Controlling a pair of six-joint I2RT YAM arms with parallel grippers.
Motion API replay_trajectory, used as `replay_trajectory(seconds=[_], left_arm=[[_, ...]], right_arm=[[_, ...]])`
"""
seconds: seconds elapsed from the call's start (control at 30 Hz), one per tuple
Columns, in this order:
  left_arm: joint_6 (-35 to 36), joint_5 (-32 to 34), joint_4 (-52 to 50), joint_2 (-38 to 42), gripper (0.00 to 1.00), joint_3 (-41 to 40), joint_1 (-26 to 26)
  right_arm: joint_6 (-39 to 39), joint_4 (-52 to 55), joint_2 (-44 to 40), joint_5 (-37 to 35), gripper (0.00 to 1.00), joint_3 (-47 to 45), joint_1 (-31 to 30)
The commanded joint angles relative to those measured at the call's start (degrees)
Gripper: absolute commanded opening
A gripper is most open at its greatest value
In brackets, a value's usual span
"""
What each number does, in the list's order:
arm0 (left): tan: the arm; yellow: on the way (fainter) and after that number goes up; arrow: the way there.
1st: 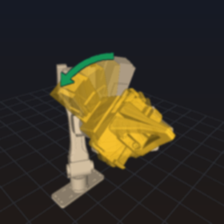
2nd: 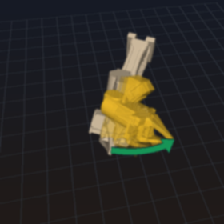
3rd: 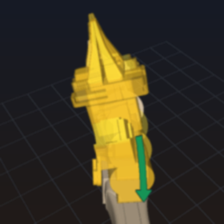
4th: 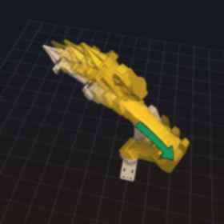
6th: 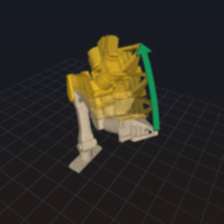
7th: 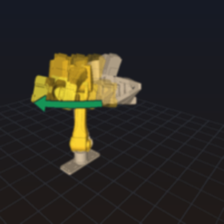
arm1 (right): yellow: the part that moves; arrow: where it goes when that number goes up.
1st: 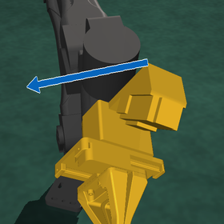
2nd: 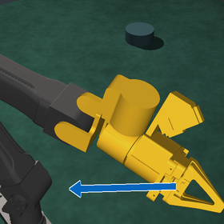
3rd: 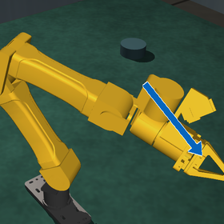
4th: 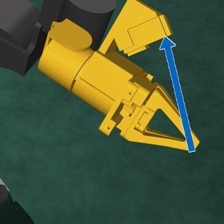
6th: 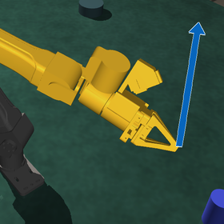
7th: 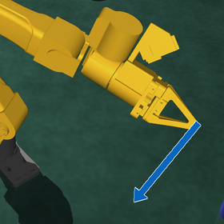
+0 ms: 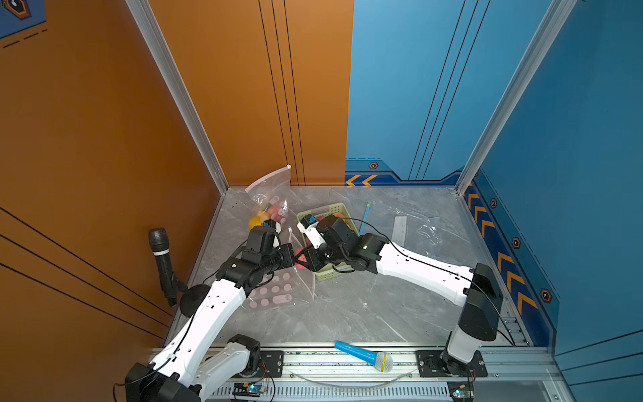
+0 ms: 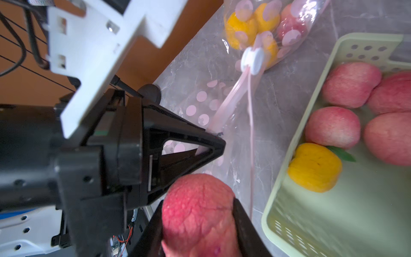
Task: Place the peach in a zip-top bag and seal the zipper
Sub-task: Place the peach in the zipper food storage bag.
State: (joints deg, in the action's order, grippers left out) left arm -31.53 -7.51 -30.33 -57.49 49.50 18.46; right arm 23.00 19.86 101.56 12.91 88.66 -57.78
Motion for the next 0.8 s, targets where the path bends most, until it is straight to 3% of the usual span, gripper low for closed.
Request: replay_trajectory(seconds=[0.0,0.37,0.47,0.63,0.77], left_arm=[[-0.58,0.18,0.8,0.73,0.0,0.23,0.44],[-1.59,-3.08,-1.68,3.92,0.0,2.35,1.23],[-2.13,-3.56,-1.89,4.45,0.0,2.88,1.32],[-2.07,-2.8,-1.93,3.85,0.0,3.42,1.29],[-1.35,-1.63,-2.63,2.72,0.0,3.6,1.08]], right_arm=[[1.26,-3.78,1.49,-0.16,0.14,-0.83,-0.19],[1.82,0.02,3.77,-11.87,0.18,-1.16,0.15],[1.66,0.54,4.11,-12.14,0.33,-0.51,-0.38],[0.58,1.03,3.58,-11.38,0.7,0.49,-1.44],[-0.14,1.19,1.11,-10.92,0.81,0.05,-1.64]])
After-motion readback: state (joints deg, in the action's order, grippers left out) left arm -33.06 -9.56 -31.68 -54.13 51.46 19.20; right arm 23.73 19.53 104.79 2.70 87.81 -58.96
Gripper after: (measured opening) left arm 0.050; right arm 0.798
